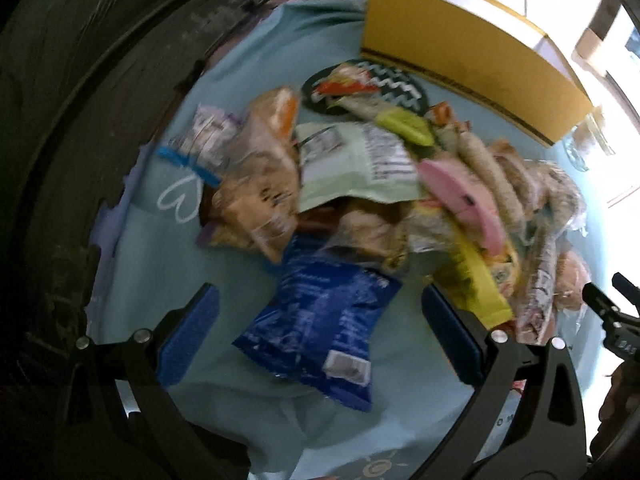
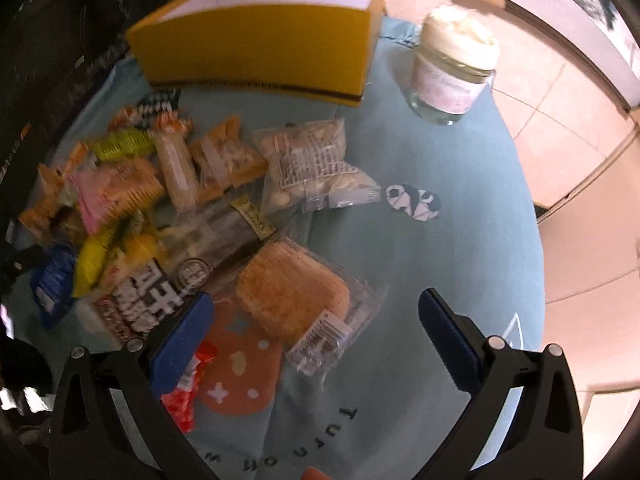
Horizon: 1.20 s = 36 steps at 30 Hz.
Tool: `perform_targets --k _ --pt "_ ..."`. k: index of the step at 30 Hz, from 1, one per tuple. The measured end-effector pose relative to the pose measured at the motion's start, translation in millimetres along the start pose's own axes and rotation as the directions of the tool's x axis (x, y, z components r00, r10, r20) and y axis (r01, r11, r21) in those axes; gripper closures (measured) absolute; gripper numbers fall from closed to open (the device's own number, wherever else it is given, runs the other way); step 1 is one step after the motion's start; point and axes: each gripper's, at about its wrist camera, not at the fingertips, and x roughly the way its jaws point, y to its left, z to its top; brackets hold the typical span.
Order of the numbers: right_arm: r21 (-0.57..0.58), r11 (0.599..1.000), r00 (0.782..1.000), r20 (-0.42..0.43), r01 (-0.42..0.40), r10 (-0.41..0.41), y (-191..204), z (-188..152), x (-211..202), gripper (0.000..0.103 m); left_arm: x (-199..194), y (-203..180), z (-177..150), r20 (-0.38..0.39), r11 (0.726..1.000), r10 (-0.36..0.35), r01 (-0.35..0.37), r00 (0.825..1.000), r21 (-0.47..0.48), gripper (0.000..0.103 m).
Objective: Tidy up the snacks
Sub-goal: 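Move both tools down toward the snack heap on the cloth, then grasp the blue chip bag with the left tool while the right tool grasps the wrapped square bun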
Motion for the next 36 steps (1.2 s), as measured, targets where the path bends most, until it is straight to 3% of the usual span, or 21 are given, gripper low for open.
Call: perform_targets --k 4,7,8,11,13,20,22,24,28,29,30,31,33,36 --pt "-0.117 0.992 0.998 -0.038 0.038 -0.043 15.2 -0.8 29.9 0.001 3.9 8.0 -2.7 -0.016 1.000 0.004 -0.004 1.000 -0.014 0.002" --pt "-0.165 0.985 0.998 -0.016 0.055 -0.058 20.1 1.0 36.7 0.003 6.4 12.3 -4.9 -0.031 1.000 0.001 -0.002 1.000 -0.022 0.002" --pt "-0.185 0.981 0.998 -0.012 0.053 -0.056 20.2 2.2 38.1 0.006 7.5 12.4 -5.9 -0.039 1.000 -0.001 0.000 0.999 -0.025 0.002" --pt "-0.225 0.974 0.999 -0.020 0.029 -0.035 23.3 3.6 35.1 0.027 12.6 9.5 -9.2 -0.065 1.000 -0.007 0.005 0.998 -0.027 0.002" --pt "-0.219 0.976 0.999 -0.036 0.017 -0.026 21.0 4.7 31.5 0.035 17.4 6.4 -11.4 -0.087 1.000 -0.014 0.012 0.996 -0.025 0.002" --pt "-0.057 0.996 0.995 -0.070 -0.075 0.071 -14.4 6.7 13.5 0.039 40.1 -1.2 -19.6 -0.194 1.000 -0.006 0.001 0.981 -0.024 0.003" --pt "-0.020 0.996 0.994 -0.063 -0.090 0.089 -22.1 9.7 7.0 0.039 50.7 -0.5 -26.3 -0.251 0.999 0.027 -0.032 0.968 -0.016 0.013" --pt "-0.002 0.995 0.994 -0.057 -0.098 0.098 -29.0 7.4 0.5 0.039 57.3 3.6 -31.0 -0.284 0.999 0.012 -0.025 0.959 -0.041 0.017" --pt "-0.009 0.995 0.994 -0.049 -0.096 0.096 -26.6 2.6 -8.0 0.039 54.3 9.5 -36.0 -0.270 0.998 -0.015 -0.002 0.963 -0.066 0.025" --pt "-0.009 0.995 0.994 -0.047 -0.099 0.098 -26.3 1.8 -9.1 0.039 51.7 11.6 -37.4 -0.262 0.997 -0.041 0.021 0.964 -0.078 0.038" --pt "-0.010 0.995 0.994 -0.042 -0.103 0.103 -25.0 1.8 -11.4 0.039 48.7 14.6 -38.8 -0.256 0.995 -0.067 0.046 0.964 -0.089 0.059" --pt "-0.013 0.994 0.993 -0.036 -0.109 0.108 -25.5 1.2 -15.9 0.039 44.4 16.0 -40.4 -0.251 0.990 -0.115 0.091 0.961 -0.104 0.060" --pt "-0.026 0.992 0.993 -0.017 -0.121 0.121 -21.2 2.2 -24.0 0.039 36.3 18.7 -45.0 -0.238 0.988 -0.128 0.104 0.963 -0.112 0.077" --pt "-0.045 0.991 0.992 -0.001 -0.130 0.130 -21.1 2.2 -31.4 0.039 30.6 21.9 -53.3 -0.231 0.987 -0.132 0.106 0.964 -0.122 0.077"
